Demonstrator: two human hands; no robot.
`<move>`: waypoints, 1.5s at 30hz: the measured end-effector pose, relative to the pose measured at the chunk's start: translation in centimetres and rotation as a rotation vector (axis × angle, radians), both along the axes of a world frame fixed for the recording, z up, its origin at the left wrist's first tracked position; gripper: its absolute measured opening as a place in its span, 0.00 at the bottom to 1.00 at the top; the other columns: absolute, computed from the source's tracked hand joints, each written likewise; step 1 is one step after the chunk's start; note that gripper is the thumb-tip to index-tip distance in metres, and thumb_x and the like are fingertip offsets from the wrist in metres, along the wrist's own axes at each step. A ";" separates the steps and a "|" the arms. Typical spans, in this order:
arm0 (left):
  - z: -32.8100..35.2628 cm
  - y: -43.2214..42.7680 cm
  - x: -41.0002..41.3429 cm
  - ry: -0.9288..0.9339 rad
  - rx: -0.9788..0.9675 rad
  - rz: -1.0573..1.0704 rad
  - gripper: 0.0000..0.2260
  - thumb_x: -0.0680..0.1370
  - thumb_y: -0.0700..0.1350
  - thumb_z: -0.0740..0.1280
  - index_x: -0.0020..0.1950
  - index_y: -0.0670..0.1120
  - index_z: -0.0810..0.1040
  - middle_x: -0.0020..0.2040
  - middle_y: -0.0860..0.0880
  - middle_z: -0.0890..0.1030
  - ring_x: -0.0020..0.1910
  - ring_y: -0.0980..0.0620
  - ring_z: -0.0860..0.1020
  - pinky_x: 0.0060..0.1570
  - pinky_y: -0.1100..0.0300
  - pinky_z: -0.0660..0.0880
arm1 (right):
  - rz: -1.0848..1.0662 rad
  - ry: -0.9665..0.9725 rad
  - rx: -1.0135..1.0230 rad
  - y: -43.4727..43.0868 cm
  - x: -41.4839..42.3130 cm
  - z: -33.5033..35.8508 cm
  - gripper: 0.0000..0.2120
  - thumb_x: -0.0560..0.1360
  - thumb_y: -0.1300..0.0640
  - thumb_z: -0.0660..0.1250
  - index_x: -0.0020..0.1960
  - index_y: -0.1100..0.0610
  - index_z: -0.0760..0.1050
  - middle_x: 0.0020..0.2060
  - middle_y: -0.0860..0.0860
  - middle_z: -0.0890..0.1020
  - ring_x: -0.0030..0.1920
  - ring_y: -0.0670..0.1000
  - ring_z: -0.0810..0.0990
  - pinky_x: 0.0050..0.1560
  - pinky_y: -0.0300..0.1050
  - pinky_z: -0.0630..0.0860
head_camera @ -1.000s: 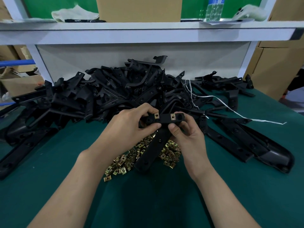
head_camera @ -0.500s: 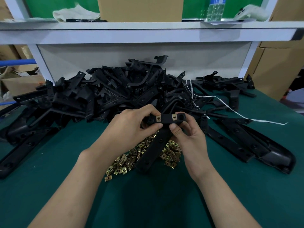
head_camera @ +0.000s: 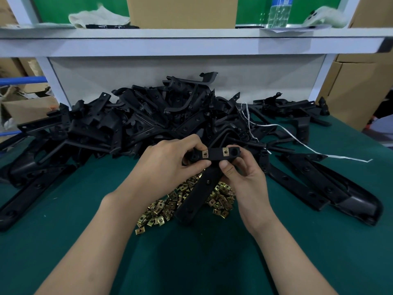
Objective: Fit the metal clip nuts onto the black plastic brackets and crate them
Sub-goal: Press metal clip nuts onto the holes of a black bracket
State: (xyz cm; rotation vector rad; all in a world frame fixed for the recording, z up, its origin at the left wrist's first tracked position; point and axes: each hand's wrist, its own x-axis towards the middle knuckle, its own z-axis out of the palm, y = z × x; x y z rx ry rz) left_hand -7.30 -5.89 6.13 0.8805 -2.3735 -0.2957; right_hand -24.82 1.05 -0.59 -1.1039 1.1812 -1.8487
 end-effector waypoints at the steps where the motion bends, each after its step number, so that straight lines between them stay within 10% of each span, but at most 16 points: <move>1: 0.0 0.1 0.0 0.000 -0.004 -0.002 0.13 0.74 0.65 0.63 0.54 0.61 0.73 0.42 0.56 0.81 0.40 0.62 0.74 0.35 0.58 0.70 | 0.002 -0.004 0.001 0.0 0.0 0.0 0.14 0.74 0.55 0.72 0.59 0.49 0.80 0.54 0.53 0.84 0.60 0.56 0.81 0.66 0.62 0.75; 16: 1.0 0.5 0.3 0.012 0.007 -0.034 0.09 0.74 0.61 0.69 0.51 0.61 0.76 0.30 0.58 0.75 0.29 0.63 0.72 0.27 0.68 0.60 | 0.125 -0.111 -0.040 0.2 -0.1 0.4 0.15 0.71 0.55 0.74 0.57 0.49 0.81 0.57 0.55 0.83 0.65 0.60 0.78 0.67 0.57 0.75; 26: 0.4 -0.5 0.5 -0.001 0.092 -0.020 0.12 0.75 0.65 0.65 0.56 0.63 0.73 0.45 0.57 0.84 0.39 0.57 0.79 0.41 0.52 0.78 | 0.163 -0.130 -0.002 0.5 -0.1 0.7 0.19 0.72 0.54 0.76 0.61 0.54 0.78 0.60 0.59 0.82 0.65 0.61 0.78 0.69 0.61 0.72; 45: -0.2 -0.4 -0.2 0.043 0.148 -0.107 0.11 0.75 0.63 0.65 0.56 0.64 0.72 0.52 0.66 0.79 0.41 0.55 0.79 0.42 0.54 0.77 | 0.171 -0.055 -0.011 0.8 0.2 0.8 0.19 0.68 0.41 0.78 0.55 0.45 0.79 0.53 0.51 0.81 0.57 0.55 0.78 0.68 0.69 0.69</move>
